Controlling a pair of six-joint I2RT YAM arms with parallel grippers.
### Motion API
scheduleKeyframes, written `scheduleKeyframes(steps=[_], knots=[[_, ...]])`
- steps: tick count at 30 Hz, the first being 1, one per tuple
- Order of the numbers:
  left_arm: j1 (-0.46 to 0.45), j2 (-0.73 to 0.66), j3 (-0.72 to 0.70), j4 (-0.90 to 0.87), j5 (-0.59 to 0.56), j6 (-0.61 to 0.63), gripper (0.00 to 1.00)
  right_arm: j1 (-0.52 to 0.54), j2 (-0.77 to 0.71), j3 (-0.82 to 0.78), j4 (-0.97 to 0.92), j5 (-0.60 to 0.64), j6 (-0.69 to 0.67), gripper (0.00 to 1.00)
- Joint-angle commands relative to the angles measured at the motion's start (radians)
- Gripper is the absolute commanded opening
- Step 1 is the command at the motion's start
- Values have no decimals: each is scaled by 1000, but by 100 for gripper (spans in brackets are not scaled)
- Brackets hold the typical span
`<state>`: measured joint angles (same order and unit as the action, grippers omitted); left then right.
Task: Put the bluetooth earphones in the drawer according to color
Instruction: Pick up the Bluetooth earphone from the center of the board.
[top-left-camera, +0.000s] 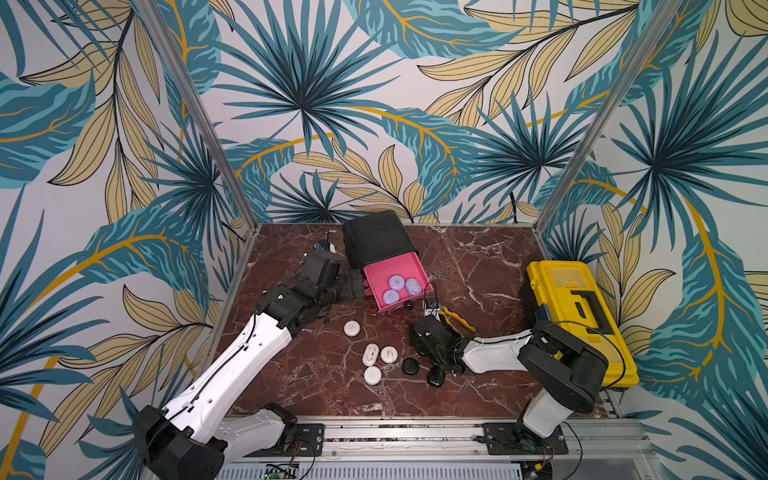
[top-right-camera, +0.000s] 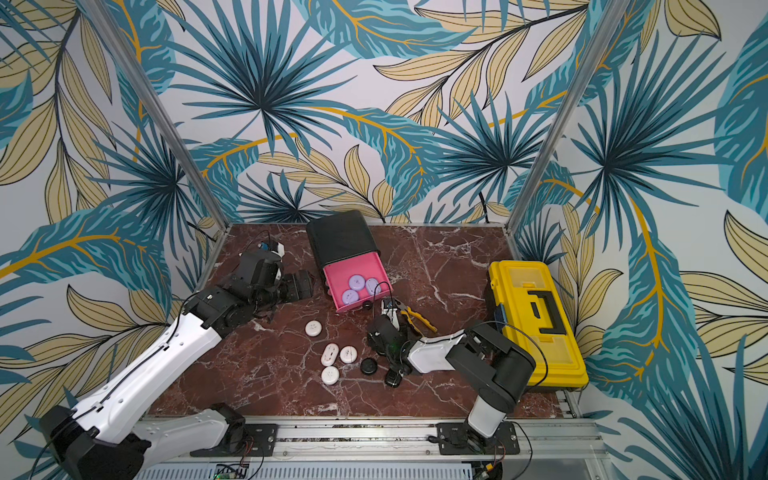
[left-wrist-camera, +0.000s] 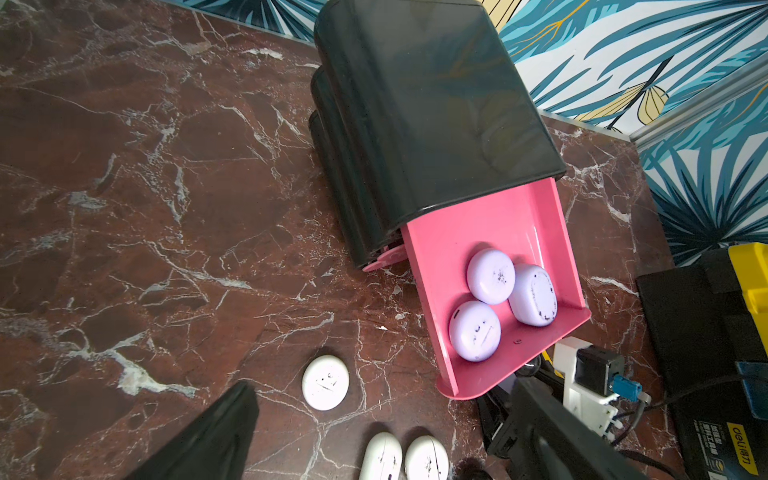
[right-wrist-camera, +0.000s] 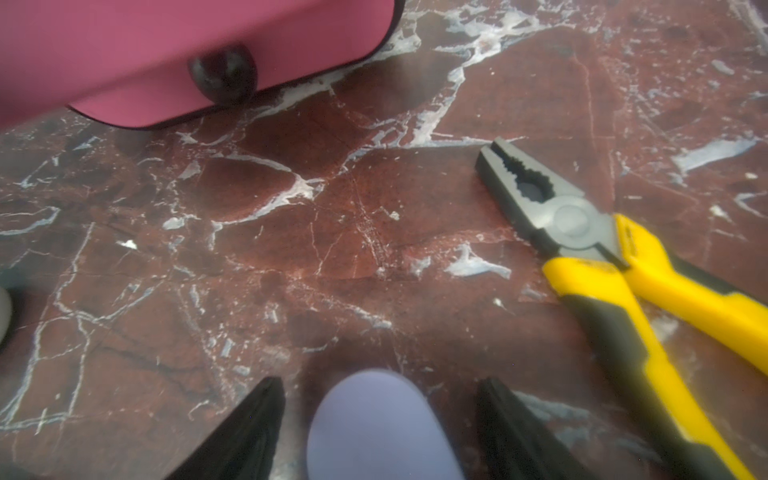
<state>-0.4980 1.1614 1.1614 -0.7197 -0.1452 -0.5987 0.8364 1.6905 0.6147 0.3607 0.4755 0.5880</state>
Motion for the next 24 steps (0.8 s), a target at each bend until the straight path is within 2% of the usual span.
scheduleKeyframes(steps=[1, 13, 24], knots=[[13, -23, -29, 23, 15, 10, 100, 4, 18, 9, -55, 33, 25, 73], [15, -31, -35, 27, 24, 4, 100, 4, -23, 24, -160, 53, 74, 47], [17, -34, -35, 22, 16, 2, 100, 3, -156, 94, -349, -28, 59, 42]])
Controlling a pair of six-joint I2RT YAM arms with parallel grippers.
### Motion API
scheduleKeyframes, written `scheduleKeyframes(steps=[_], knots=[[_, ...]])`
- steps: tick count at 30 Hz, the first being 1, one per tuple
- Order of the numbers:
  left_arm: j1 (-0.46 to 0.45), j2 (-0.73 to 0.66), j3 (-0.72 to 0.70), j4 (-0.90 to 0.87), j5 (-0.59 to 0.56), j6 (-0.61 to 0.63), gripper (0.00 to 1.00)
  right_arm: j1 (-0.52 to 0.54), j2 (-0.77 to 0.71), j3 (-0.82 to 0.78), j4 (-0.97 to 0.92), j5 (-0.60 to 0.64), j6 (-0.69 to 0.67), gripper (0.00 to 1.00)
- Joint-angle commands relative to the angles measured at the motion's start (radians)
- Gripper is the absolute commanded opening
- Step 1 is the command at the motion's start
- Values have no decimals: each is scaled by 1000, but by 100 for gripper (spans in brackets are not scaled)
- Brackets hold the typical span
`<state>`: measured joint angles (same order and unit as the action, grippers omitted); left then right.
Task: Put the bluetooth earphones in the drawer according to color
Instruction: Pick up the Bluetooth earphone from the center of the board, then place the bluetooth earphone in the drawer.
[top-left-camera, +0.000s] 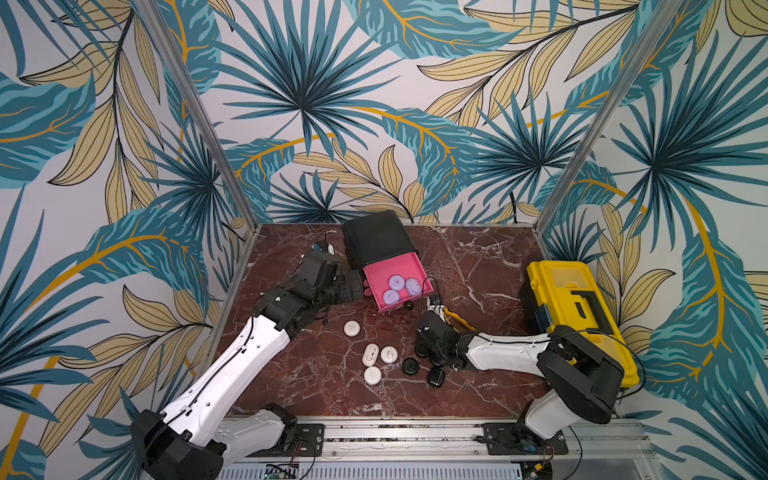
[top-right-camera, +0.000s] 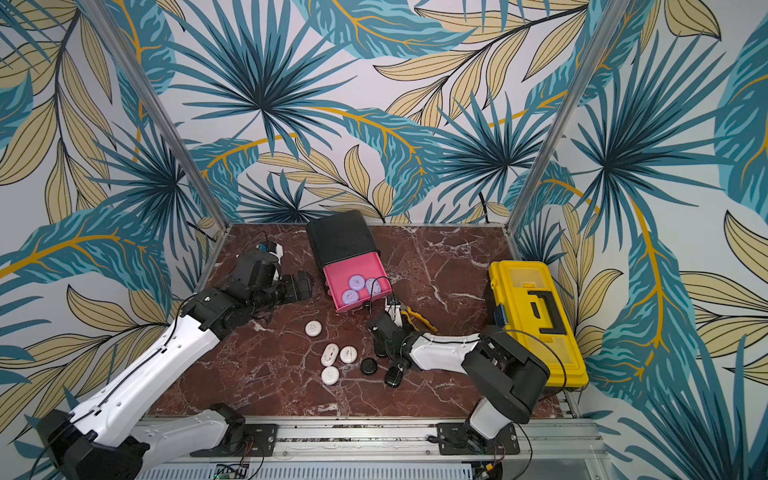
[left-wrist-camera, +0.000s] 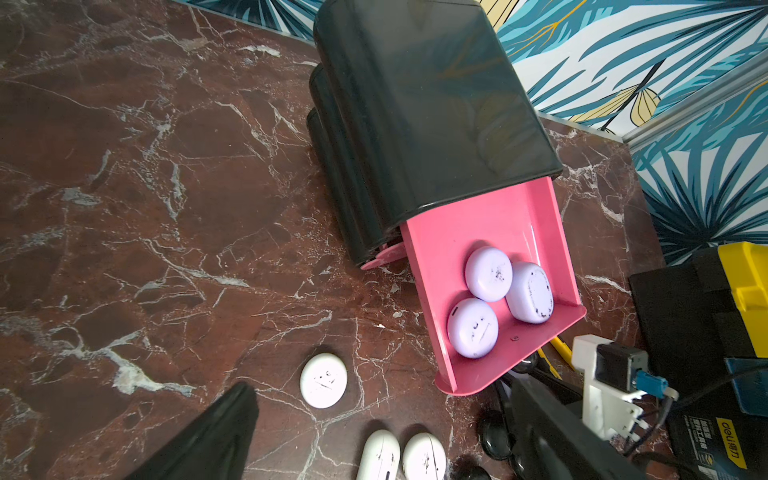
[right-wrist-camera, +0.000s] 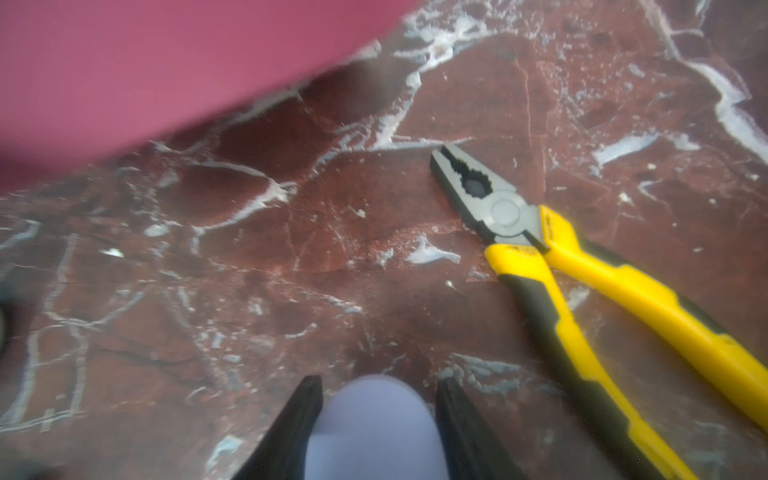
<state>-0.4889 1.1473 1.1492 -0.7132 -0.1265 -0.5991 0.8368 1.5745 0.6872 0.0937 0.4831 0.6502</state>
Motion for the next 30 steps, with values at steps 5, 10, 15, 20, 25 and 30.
scheduleKeyframes(steps=[5, 10, 15, 20, 25, 30], knots=[[12, -18, -20, 15, -7, 7, 100, 2, -104, 48, -148, -182, -64, 42], [30, -17, -11, 5, -12, 19, 100, 2, -166, 71, -188, -392, -144, 43], [58, -16, -1, -3, -6, 32, 100, 2, -236, 109, -248, -527, -195, 44], [90, -9, 14, -3, 12, 44, 100, 2, -273, 184, -280, -622, -205, 45], [160, 61, 95, -7, 88, 82, 100, 1, -275, 287, -302, -579, -230, 46], [212, 213, 265, -21, 151, 109, 100, -23, -191, 441, -391, -523, -251, 47]])
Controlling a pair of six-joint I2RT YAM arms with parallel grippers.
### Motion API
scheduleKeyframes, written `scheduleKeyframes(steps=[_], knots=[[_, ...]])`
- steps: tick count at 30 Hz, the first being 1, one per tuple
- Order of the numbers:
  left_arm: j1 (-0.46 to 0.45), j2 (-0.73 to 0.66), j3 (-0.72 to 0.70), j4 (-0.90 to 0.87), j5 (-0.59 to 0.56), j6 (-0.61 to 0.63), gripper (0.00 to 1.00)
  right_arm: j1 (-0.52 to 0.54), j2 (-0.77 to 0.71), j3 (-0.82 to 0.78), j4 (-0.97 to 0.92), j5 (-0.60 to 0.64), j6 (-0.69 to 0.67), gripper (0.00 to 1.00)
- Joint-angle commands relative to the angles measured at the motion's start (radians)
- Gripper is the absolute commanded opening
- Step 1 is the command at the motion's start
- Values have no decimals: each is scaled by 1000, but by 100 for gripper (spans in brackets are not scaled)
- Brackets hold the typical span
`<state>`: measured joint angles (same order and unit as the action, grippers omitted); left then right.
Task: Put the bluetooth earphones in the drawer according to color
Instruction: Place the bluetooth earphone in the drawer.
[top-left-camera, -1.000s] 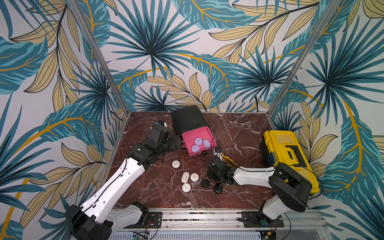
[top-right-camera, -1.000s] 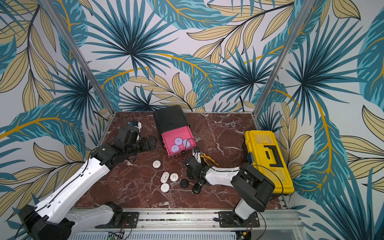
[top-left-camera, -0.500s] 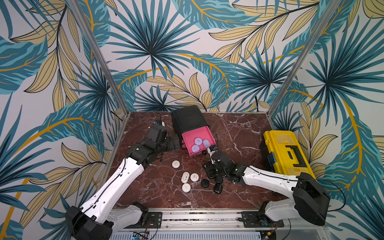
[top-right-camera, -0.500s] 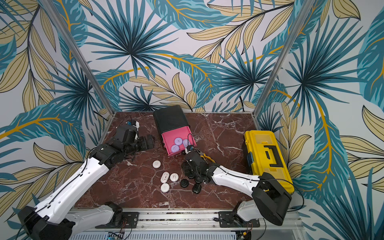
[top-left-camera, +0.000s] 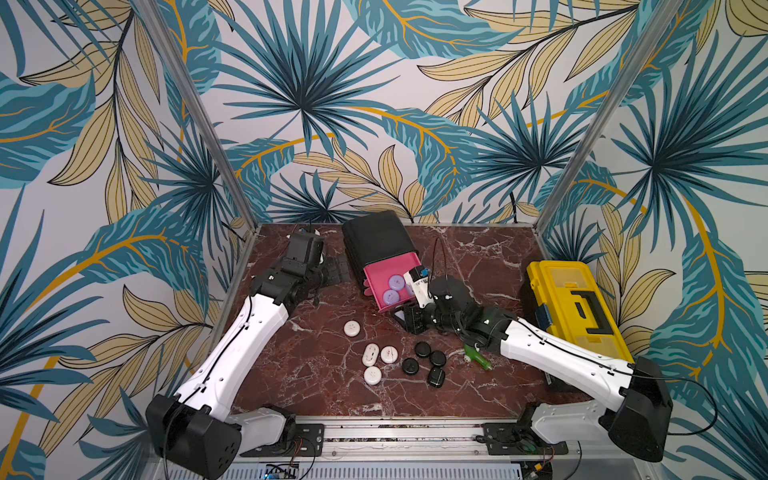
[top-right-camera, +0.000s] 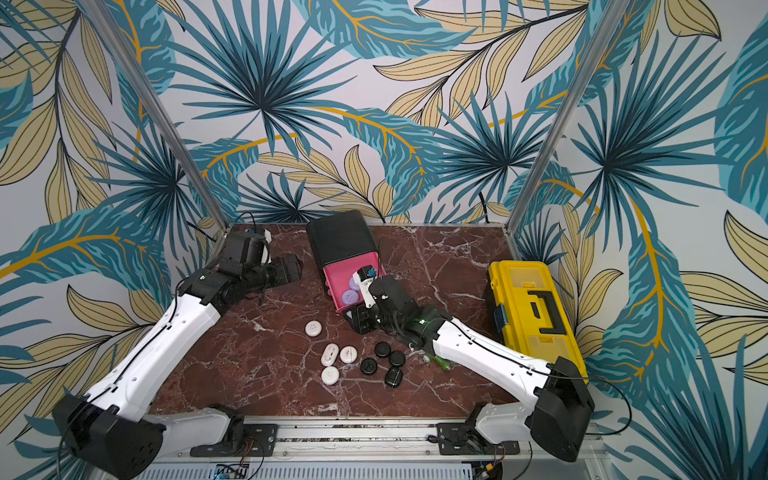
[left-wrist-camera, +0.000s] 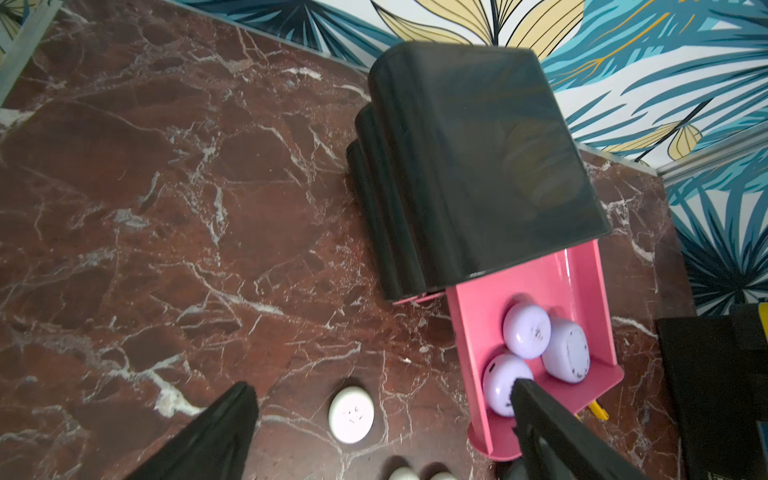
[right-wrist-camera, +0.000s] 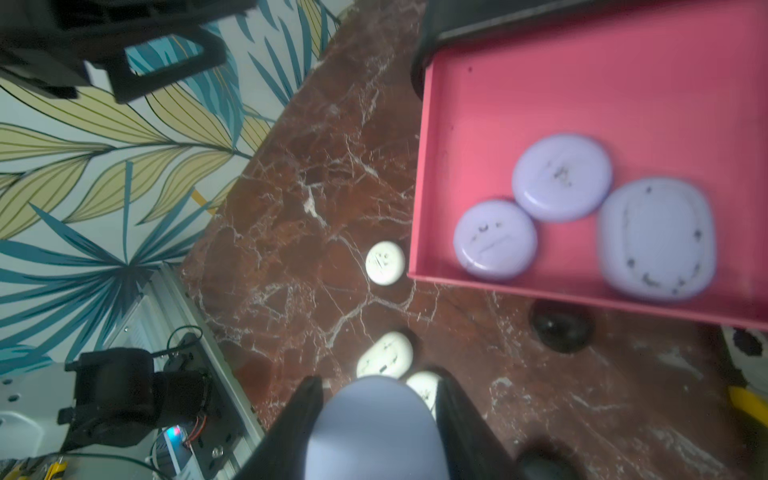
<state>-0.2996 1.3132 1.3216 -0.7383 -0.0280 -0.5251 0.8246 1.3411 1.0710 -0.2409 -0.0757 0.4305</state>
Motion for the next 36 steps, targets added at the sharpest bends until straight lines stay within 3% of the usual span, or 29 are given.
scheduleKeyframes(steps=[1, 10, 25, 30, 36], knots=[[32, 82, 128, 2, 64, 33, 100, -14, 67, 92, -71, 58, -35, 47], [55, 387, 458, -20, 143, 27, 100, -50, 292, 340, -159, 199, -93, 47], [56, 783, 915, -156, 165, 118, 100, -58, 520, 476, -70, 231, -180, 47], [56, 840, 944, -171, 150, 130, 100, -58, 564, 481, -19, 253, -199, 48], [56, 854, 925, -172, 139, 137, 100, -58, 596, 501, -11, 266, -205, 56]])
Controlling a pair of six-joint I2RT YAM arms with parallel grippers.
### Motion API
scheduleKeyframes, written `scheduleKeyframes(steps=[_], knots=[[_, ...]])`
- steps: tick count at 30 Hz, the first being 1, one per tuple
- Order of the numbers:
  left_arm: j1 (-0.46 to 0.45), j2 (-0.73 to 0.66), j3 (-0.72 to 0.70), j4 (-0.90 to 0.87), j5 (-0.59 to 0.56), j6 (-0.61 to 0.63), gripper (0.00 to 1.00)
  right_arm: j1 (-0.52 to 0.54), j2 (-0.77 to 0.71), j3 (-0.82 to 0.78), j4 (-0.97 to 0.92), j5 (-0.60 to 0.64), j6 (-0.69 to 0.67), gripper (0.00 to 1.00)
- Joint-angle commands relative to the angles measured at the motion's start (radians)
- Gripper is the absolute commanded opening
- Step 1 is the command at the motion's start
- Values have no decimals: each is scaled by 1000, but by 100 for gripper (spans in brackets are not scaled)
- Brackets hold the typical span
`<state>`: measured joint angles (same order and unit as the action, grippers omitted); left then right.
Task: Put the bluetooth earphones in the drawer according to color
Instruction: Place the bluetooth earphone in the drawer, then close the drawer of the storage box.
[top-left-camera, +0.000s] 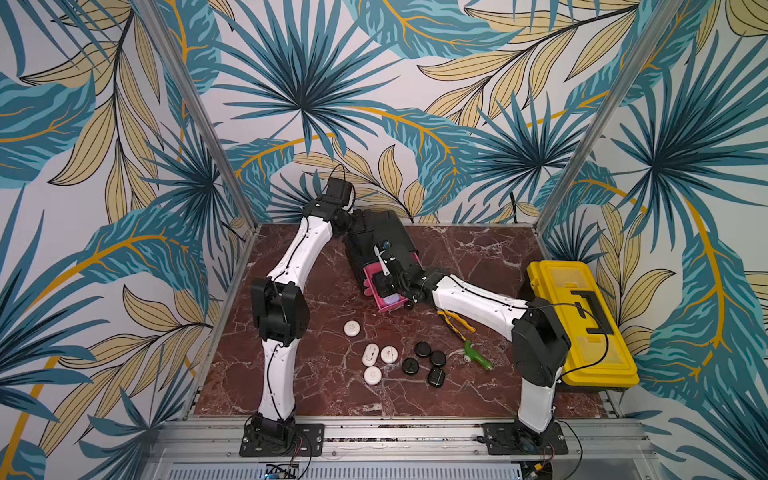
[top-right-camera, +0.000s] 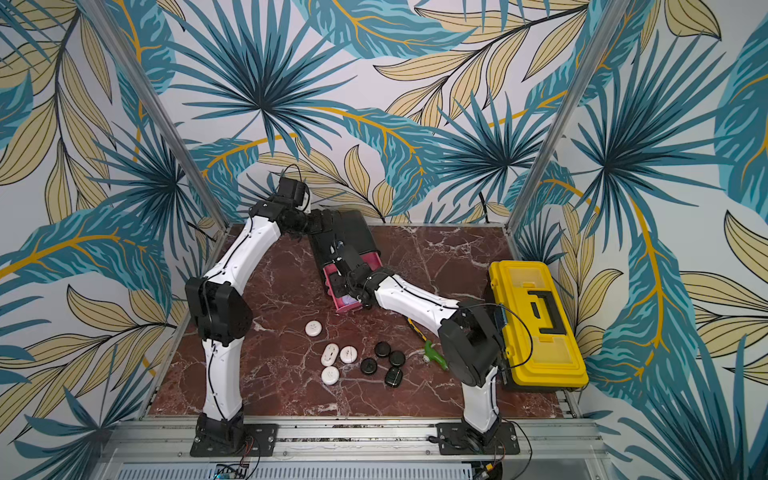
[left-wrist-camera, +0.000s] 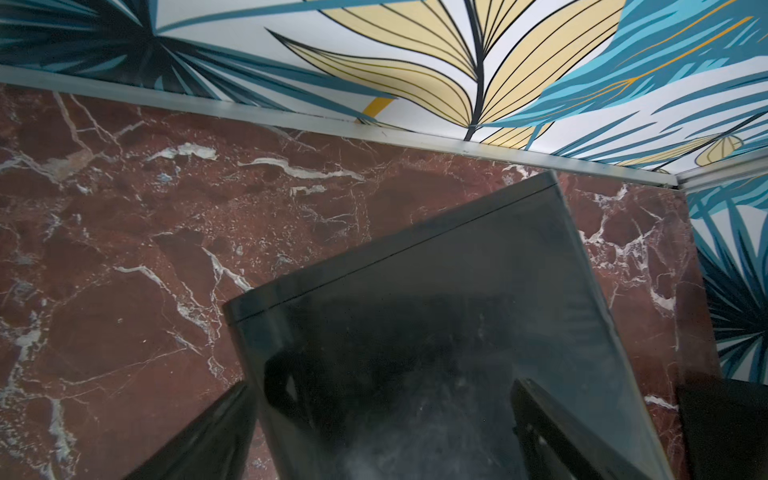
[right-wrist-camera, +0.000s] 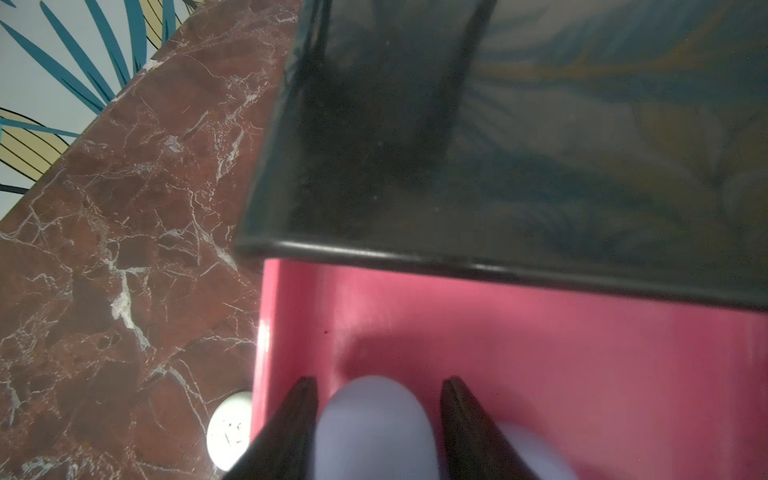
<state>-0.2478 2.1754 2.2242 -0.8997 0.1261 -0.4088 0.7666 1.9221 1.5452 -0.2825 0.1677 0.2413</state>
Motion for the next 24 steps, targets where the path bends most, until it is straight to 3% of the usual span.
scheduleKeyframes(steps=[1, 10, 19, 24], knots=[[6, -8, 19, -10, -14, 21, 100, 0, 17, 30, 29, 22, -15, 58], [5, -13, 11, -9, -12, 19, 100, 0, -27, 39, -18, 15, 8, 67], [6, -59, 11, -18, -15, 22, 100, 0, -165, -8, -131, -13, 75, 74], [4, -63, 12, 6, 22, -3, 96, -12, -263, -88, -187, -100, 150, 75]])
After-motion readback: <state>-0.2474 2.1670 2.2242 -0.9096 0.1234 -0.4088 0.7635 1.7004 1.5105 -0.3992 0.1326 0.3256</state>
